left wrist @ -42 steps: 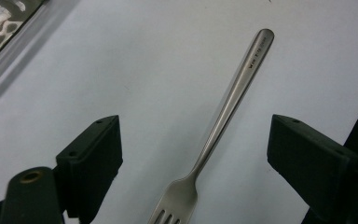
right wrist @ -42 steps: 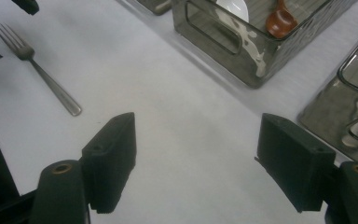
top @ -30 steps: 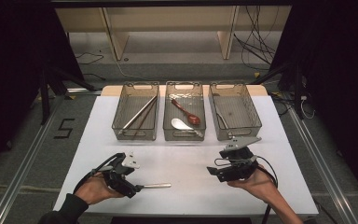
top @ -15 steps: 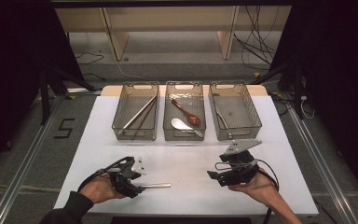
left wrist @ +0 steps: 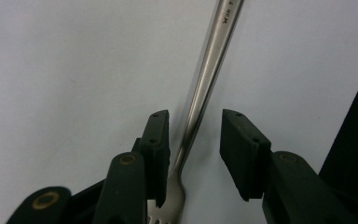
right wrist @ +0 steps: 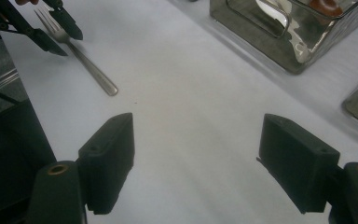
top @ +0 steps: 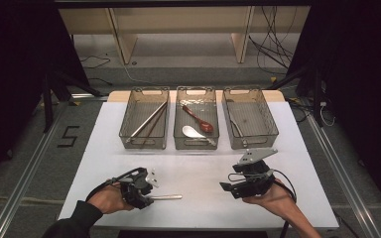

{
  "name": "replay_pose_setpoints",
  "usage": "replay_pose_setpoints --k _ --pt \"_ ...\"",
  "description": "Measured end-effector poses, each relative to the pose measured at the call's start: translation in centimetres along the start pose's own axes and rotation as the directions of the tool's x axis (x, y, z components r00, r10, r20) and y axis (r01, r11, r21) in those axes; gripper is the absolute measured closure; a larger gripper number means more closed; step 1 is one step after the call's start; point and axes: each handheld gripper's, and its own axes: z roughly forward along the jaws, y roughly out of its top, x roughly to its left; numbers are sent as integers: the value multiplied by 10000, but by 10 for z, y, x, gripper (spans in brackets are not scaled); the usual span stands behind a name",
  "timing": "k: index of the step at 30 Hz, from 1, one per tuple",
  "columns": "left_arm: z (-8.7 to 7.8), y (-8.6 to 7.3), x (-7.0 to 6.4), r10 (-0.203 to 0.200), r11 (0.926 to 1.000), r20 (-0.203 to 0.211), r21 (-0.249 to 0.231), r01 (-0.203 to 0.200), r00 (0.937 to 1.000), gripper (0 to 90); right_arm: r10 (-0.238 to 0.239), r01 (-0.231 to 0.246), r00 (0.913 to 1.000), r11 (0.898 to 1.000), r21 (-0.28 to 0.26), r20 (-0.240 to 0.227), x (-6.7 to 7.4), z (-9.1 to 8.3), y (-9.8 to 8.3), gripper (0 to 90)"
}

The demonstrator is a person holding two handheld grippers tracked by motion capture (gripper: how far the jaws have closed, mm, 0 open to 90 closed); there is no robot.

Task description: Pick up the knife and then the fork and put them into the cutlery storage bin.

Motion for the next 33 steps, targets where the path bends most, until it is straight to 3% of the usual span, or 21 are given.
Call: replay_pose_setpoints --k 16,24,27,33 --pt "8 4 4 286 9983 383 502 -305 9989 751 -52 52 10000 10000 18 -18 0 1 0 283" --pt "8 7 2 770 9942 461 720 -802 9960 812 -24 24 10000 10000 44 -46 0 2 0 283" --pt "8 7 2 969 9923 480 733 -1002 9941 827 -51 51 10000 10000 78 -46 0 2 0 283" --pt "8 6 1 972 9933 440 579 -996 9943 833 -53 53 10000 10000 41 -34 0 1 0 284"
